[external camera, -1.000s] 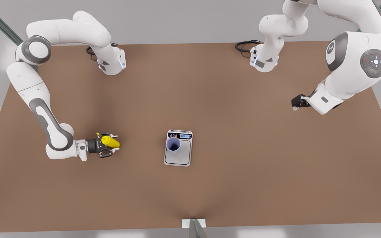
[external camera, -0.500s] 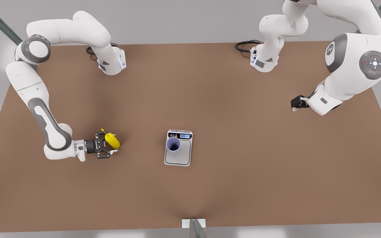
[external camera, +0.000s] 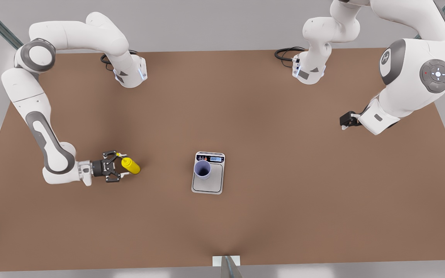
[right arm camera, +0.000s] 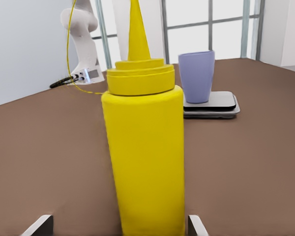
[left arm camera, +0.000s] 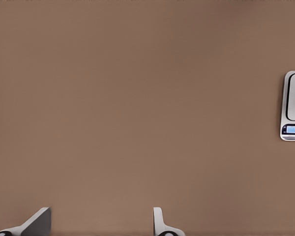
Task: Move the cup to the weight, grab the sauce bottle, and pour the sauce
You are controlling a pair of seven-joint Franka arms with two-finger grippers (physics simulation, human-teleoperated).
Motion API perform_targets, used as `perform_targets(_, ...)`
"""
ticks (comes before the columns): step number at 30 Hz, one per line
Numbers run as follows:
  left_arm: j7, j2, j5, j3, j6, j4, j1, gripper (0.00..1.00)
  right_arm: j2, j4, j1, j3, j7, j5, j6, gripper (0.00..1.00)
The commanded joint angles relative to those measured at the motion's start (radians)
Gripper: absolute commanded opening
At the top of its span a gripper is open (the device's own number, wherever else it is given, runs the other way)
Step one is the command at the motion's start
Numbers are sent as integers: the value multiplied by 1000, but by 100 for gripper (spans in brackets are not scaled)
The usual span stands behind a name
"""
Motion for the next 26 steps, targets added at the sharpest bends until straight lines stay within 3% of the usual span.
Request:
perform_targets(1, 0, 0, 0, 0, 0, 0, 0, 100, -4, 0, -10, 0, 1, -11, 0, 100)
perform_targets(5, -2, -3, 0, 0, -3, 0, 0, 100, -39, 66, -58, -40, 8, -165, -82, 100)
perform_targets(7, -2, -3, 0, 0, -3, 0, 0, 100, -133, 155, -57, -83, 56, -292, -151, 100)
perform_targets(9, -2, -2, 0, 0, -2, 0, 0, 100, -202, 448, -40, -63, 347, -513, -470, 100)
perform_targets(10, -2, 0, 0, 0, 0, 0, 0, 100, -300, 564, 8, -3, 617, -614, -574, 100)
perform_targets(13, -2, -2, 0, 0, -2, 0, 0, 100, -547, 623, 272, -11, 1540, -620, -608, 100)
perform_targets(14, -2, -3, 0, 1, -2, 0, 0, 100, -617, 631, 446, -118, 1907, -608, -609, 100)
perform_targets(15, -3, -5, 2, 1, -3, 0, 0, 100, -676, 615, 653, -380, 2300, -386, -614, 100)
perform_targets(16, -3, -6, 0, 1, -6, 0, 0, 100, -732, 540, 755, -528, 2398, -275, -565, 100)
perform_targets(18, -5, -15, 2, 1, -6, 0, 0, 100, -944, 230, 950, -698, 2248, -338, -295, 100)
perform_targets(26, -29, -46, 2, 1, 12, -35, 0, 100, -946, 262, 911, -706, 2246, -398, -336, 100)
